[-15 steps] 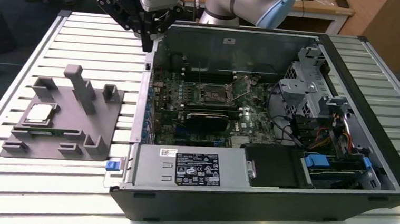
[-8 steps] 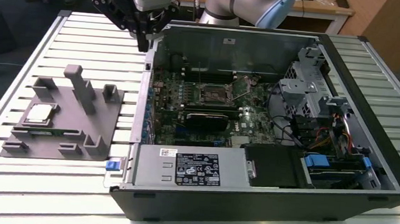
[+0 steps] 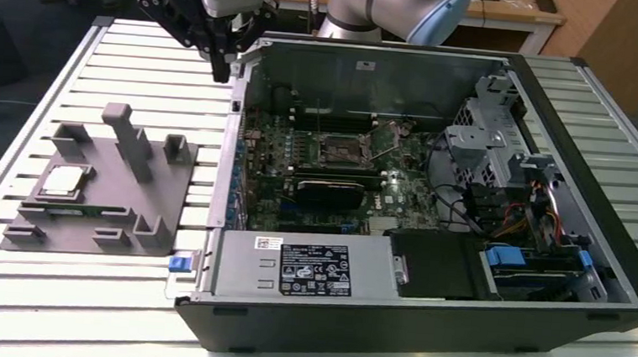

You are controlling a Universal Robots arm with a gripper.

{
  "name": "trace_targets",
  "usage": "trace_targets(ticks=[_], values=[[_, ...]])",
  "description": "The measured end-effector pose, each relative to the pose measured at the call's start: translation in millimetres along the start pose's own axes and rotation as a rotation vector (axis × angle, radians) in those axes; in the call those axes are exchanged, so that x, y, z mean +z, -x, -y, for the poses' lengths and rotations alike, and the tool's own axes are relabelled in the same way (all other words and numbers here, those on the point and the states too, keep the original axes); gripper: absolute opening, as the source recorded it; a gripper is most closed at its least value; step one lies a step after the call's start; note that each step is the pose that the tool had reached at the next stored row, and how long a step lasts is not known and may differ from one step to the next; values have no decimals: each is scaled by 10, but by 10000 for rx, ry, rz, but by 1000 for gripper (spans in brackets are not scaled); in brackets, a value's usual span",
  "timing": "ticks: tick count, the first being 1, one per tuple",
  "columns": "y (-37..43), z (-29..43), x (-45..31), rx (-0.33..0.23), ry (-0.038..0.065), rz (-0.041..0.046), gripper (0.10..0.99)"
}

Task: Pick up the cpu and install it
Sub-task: 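Reach for the cpu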

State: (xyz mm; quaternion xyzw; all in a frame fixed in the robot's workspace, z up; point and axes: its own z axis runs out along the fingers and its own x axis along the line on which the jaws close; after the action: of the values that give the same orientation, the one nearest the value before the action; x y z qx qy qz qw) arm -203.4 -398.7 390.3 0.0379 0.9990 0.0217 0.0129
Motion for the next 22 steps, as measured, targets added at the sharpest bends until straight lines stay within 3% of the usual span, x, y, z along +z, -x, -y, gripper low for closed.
trace_targets(ticks=[22], values=[[-221,16,3,-1,1,1,106]])
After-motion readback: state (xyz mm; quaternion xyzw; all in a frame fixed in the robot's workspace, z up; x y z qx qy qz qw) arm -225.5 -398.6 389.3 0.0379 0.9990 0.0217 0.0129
